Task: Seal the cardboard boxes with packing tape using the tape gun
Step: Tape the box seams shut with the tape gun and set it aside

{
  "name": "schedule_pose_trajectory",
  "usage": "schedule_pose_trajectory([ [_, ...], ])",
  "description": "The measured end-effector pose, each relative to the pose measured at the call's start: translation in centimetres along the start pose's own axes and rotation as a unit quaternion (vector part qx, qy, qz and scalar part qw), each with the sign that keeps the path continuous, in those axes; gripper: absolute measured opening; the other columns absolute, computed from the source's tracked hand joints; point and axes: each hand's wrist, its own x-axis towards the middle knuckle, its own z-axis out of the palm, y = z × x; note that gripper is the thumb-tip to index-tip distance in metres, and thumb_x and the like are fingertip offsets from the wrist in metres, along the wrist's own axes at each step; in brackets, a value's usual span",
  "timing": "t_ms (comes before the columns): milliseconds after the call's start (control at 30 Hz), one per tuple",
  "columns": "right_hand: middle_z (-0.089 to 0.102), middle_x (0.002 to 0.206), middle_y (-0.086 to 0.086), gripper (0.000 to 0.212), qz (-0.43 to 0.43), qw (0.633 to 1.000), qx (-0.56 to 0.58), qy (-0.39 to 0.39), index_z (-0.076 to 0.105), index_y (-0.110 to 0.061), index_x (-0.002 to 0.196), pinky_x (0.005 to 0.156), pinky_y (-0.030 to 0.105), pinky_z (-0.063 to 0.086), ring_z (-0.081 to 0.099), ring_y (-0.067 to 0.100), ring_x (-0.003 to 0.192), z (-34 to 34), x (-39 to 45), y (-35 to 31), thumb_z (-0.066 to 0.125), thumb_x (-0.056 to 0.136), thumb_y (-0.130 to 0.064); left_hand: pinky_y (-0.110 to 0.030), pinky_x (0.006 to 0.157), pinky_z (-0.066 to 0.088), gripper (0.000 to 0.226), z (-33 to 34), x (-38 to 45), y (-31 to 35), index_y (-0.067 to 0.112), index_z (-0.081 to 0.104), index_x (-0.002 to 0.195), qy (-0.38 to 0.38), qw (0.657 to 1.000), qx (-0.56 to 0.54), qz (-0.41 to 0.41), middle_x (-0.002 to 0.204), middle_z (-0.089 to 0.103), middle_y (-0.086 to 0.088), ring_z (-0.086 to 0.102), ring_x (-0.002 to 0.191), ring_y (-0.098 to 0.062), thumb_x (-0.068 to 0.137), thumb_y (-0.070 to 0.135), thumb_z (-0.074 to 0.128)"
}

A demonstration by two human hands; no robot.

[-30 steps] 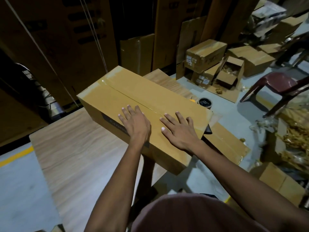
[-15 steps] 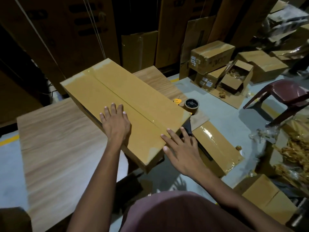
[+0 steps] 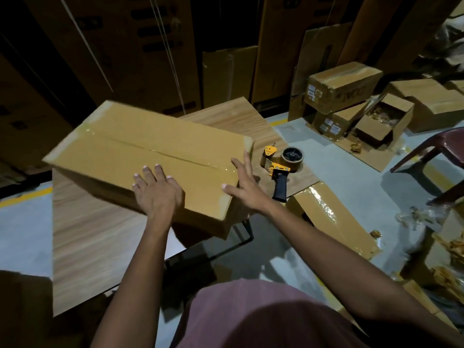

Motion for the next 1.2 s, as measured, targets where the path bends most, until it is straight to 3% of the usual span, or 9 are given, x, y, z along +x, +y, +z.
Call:
schedule_pose_trajectory([
  [133, -0.02, 0.172, -0.003, 0.087, 0.008, 0.999, -0.042, -0.014, 0.006, -0.022, 0.166, 0.124, 0.049, 0.026, 0.015, 0.028, 0.158, -0.7, 1.8, -2.1, 0.063, 0.101, -0.029, -0.05, 0.12, 0.02, 0.064, -0.3, -2.4, -0.5, 0.01, 0.015, 0.161, -0.036, 0.995, 0.07, -0.054, 0.166, 0.018, -0.021, 0.024, 0.148, -0.044, 0.105, 0.041, 0.018],
  [233, -0.029, 0.169, -0.005, 0.1, 0.077, 0.991, -0.106, -0.033, -0.008, -0.025, 0.165, 0.121, 0.053, 0.03, 0.017, 0.035, 0.157, 1.8, -1.2, -4.0, 0.061, 0.098, -0.055, -0.048, 0.113, 0.028, 0.061, -0.9, -3.7, -0.2, 0.009, 0.027, 0.158, -0.028, 0.991, 0.122, -0.049, 0.154, 0.037, -0.024, 0.038, 0.136, -0.041, 0.105, 0.04, 0.022],
  [367, -0.05, 0.157, -0.004, 0.134, 0.08, 0.96, -0.235, -0.127, -0.018, -0.035, 0.162, 0.119, 0.062, 0.032, -0.001, 0.044, 0.157, 4.8, -4.4, -4.4, 0.081, 0.076, -0.063, -0.051, 0.112, 0.032, 0.054, -1.4, -3.0, 1.0, 0.016, 0.036, 0.151, 0.003, 0.992, 0.059, 0.112, 0.151, 0.037, -0.022, 0.036, 0.137, -0.04, 0.1, 0.031, 0.049],
  [500, -0.028, 0.167, -0.015, 0.111, 0.043, 0.973, -0.217, -0.062, 0.018, -0.039, 0.161, 0.108, 0.046, 0.048, 0.028, 0.034, 0.153, 3.0, -3.2, -3.7, 0.089, 0.079, -0.02, -0.049, 0.118, 0.029, 0.053, -2.2, 0.0, 4.1, 0.017, 0.037, 0.154, 0.028, 0.946, -0.064, 0.316, 0.161, 0.031, -0.016, 0.026, 0.148, -0.033, 0.105, 0.031, 0.047],
  [600, -0.018, 0.169, -0.022, 0.097, 0.009, 0.985, -0.143, -0.1, 0.039, -0.038, 0.155, 0.113, 0.035, 0.041, 0.021, 0.02, 0.156, 1.2, -3.1, -2.4, 0.089, 0.077, -0.009, -0.049, 0.118, 0.027, 0.054, -2.7, 4.3, 6.5, 0.018, 0.036, 0.155, 0.01, 0.929, -0.092, 0.358, 0.16, 0.034, -0.012, 0.029, 0.148, -0.03, 0.105, 0.038, 0.044],
  [833, 0.004, 0.171, -0.02, 0.09, 0.019, 0.994, -0.019, -0.104, 0.053, -0.031, 0.15, 0.118, 0.017, 0.026, 0.01, 0.002, 0.154, -0.5, -2.9, -1.4, 0.084, 0.075, 0.009, -0.055, 0.12, 0.019, 0.064, -2.2, 13.4, 6.9, 0.019, 0.037, 0.153, -0.037, 0.93, -0.017, 0.364, 0.156, 0.041, -0.012, 0.035, 0.144, -0.033, 0.103, 0.059, 0.033],
  [967, 0.034, 0.163, -0.018, 0.088, 0.073, 0.996, -0.026, 0.037, 0.064, -0.031, 0.139, 0.123, 0.035, 0.032, 0.025, 0.009, 0.153, -1.7, -1.6, -0.1, 0.078, 0.069, 0.021, -0.055, 0.118, 0.024, 0.067, -1.4, 13.0, 5.9, 0.013, 0.036, 0.153, 0.006, 0.949, -0.033, 0.312, 0.152, 0.045, -0.016, 0.04, 0.139, -0.036, 0.103, 0.057, 0.028],
  [1100, 0.054, 0.14, -0.033, 0.092, 0.082, 0.98, -0.028, 0.181, 0.073, -0.046, 0.119, 0.086, 0.03, 0.053, 0.045, 0.015, 0.145, -2.1, 1.1, 1.6, 0.065, 0.067, 0.029, -0.056, 0.119, 0.019, 0.071, -0.6, 12.1, 3.7, 0.007, 0.029, 0.157, 0.039, 0.97, -0.052, 0.233, 0.156, 0.037, -0.023, 0.033, 0.143, -0.041, 0.103, 0.054, 0.026],
  [1200, 0.06, 0.139, -0.027, 0.081, 0.057, 0.98, -0.032, 0.186, 0.077, -0.033, 0.118, 0.073, 0.022, 0.052, 0.054, 0.014, 0.137, -2.9, 3.7, 2.1, 0.065, 0.07, 0.031, -0.055, 0.123, 0.009, 0.07, -0.3, 12.0, 3.0, 0.009, 0.022, 0.16, 0.035, 0.978, -0.048, 0.202, 0.164, 0.023, -0.023, 0.017, 0.152, -0.041, 0.105, 0.052, 0.024],
])
